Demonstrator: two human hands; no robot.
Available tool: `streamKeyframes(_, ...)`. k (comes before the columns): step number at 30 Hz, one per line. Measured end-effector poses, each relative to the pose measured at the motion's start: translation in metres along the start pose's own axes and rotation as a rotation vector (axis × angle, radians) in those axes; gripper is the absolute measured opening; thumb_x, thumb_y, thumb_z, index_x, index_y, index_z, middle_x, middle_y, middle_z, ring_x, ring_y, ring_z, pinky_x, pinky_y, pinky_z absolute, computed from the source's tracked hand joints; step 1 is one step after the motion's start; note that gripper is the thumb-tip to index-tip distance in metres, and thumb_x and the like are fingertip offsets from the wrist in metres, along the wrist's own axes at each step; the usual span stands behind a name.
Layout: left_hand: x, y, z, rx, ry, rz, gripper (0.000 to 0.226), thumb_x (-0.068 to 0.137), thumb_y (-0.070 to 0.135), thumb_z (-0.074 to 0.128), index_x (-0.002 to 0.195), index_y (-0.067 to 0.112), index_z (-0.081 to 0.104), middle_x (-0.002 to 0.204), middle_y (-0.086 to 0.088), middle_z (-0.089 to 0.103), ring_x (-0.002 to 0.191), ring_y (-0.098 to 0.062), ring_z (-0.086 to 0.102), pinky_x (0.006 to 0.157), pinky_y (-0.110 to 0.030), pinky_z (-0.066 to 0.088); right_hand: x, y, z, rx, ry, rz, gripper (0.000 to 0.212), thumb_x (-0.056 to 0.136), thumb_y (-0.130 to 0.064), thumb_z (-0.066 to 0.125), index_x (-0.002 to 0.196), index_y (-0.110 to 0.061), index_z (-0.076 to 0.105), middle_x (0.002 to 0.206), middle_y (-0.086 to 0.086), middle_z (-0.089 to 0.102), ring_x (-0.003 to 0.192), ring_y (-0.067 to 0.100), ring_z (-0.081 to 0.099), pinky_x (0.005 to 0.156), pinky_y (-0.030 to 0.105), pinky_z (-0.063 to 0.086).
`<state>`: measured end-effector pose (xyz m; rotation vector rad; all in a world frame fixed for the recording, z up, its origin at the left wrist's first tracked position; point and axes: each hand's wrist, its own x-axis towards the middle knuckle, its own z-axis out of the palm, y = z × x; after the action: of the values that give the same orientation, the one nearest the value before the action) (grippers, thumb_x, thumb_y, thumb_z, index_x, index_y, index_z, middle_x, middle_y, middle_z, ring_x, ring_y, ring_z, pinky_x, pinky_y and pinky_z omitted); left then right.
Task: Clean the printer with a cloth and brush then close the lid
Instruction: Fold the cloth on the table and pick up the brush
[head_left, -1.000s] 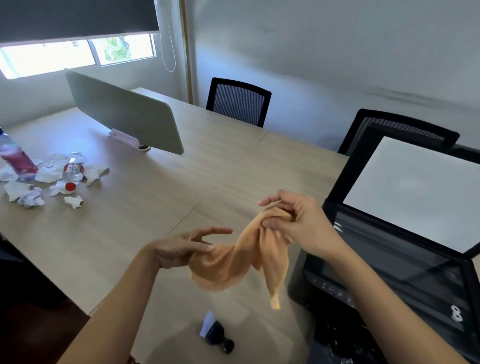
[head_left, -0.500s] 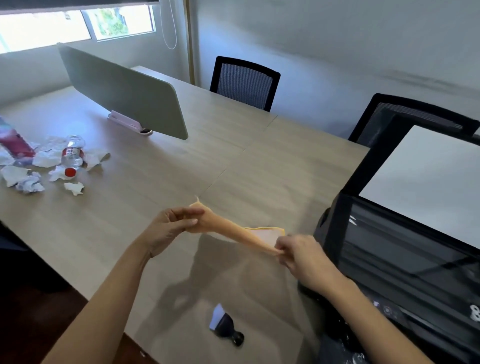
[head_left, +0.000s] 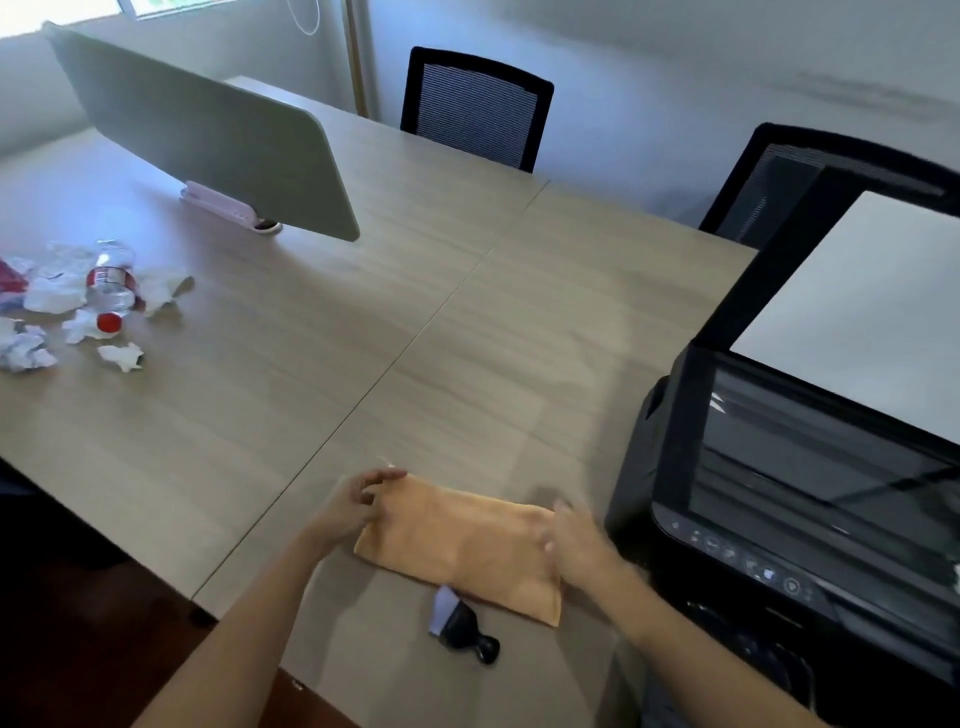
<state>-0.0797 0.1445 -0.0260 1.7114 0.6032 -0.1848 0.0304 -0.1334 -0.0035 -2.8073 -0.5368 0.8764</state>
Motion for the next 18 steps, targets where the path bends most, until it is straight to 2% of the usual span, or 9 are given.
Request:
streamKeyframes(4,0.005,-0.001,0.014,0.106,0.037,0.081,0.067,0.067,-0.024,0.04,0.123,0.006,0.058,0.112,-0.009,0.062,0.11,-0.021,0.057,0.076,-0.001,0.047,-0.008,0.006,0.035,0.164,0.019,0.275,0.052,0.087,-0.034,0.059,0.126,-0.004,0.044,0.13,0.015,0.054,0.118,0.032,0.054,0.094,0.036,0.043)
streamKeyframes(6,0.004,0.002,0.02,0.122,0.08,0.111,0.067,0.069,-0.026,0.039,0.124,0.006,0.058,0.114,-0.01,0.064,0.113,-0.013,0.058,0.08,0.002,0.044,-0.013,0.008,0.045,0.222,0.092,0.353,0.052,0.09,-0.038,0.056,0.124,-0.001,0.041,0.128,0.018,0.055,0.117,0.034,0.055,0.092,0.037,0.044)
streamKeyframes(8,0.004,0.007,0.022,0.106,0.132,0.135,0.063,0.069,-0.021,0.039,0.121,0.01,0.06,0.093,-0.013,0.072,0.086,0.014,0.061,0.069,0.003,0.042,-0.016,0.009,0.052,0.225,0.151,0.365,0.049,0.09,-0.037,0.058,0.121,-0.002,0.042,0.125,0.018,0.057,0.114,0.033,0.057,0.09,0.037,0.045)
streamKeyframes(9,0.006,0.009,0.021,0.081,0.143,0.135,0.062,0.07,-0.019,0.039,0.119,0.012,0.061,0.075,-0.013,0.069,0.067,0.018,0.058,0.062,0.001,0.04,-0.016,0.01,0.054,0.229,0.172,0.367,0.048,0.089,-0.035,0.06,0.121,-0.003,0.044,0.124,0.016,0.058,0.114,0.031,0.057,0.09,0.035,0.045)
streamKeyframes(10,0.008,0.012,0.02,0.052,0.136,0.131,0.059,0.07,-0.014,0.039,0.113,0.018,0.064,0.067,-0.006,0.064,0.057,0.015,0.055,0.058,-0.002,0.038,-0.017,0.01,0.056,0.239,0.175,0.372,0.046,0.088,-0.033,0.062,0.121,-0.004,0.047,0.124,0.015,0.059,0.114,0.03,0.058,0.09,0.034,0.045)
streamKeyframes(12,0.014,0.014,0.018,0.038,0.126,0.111,0.062,0.063,-0.002,0.038,0.106,0.034,0.066,0.082,-0.001,0.066,0.062,0.006,0.054,0.062,-0.012,0.04,-0.017,0.012,0.056,0.263,0.168,0.392,0.038,0.087,-0.03,0.064,0.115,-0.006,0.055,0.12,0.013,0.062,0.111,0.029,0.059,0.088,0.032,0.045)
streamKeyframes(15,0.015,0.017,0.021,0.113,0.055,0.076,0.065,0.073,-0.016,0.036,0.122,0.02,0.059,0.121,-0.027,0.062,0.071,0.005,0.062,0.06,-0.011,0.045,-0.019,0.012,0.055,0.293,0.16,0.437,0.026,0.089,-0.025,0.06,0.108,-0.007,0.063,0.114,0.011,0.066,0.106,0.028,0.062,0.08,0.03,0.047)
streamKeyframes(16,0.014,0.017,0.023,0.182,0.037,0.067,0.065,0.077,-0.021,0.035,0.131,0.011,0.054,0.128,-0.035,0.054,0.086,-0.003,0.067,0.066,-0.016,0.048,-0.02,0.012,0.056,0.324,0.163,0.449,0.025,0.09,-0.024,0.057,0.107,-0.007,0.064,0.113,0.011,0.067,0.105,0.029,0.063,0.077,0.03,0.047)
streamKeyframes(18,0.014,0.018,0.027,0.31,0.062,0.051,0.066,0.081,-0.021,0.039,0.14,0.009,0.045,0.131,-0.038,0.046,0.118,-0.034,0.056,0.077,-0.026,0.042,-0.023,0.011,0.058,0.423,0.181,0.461,0.024,0.09,-0.023,0.053,0.105,-0.009,0.063,0.112,0.012,0.067,0.104,0.03,0.063,0.074,0.03,0.045)
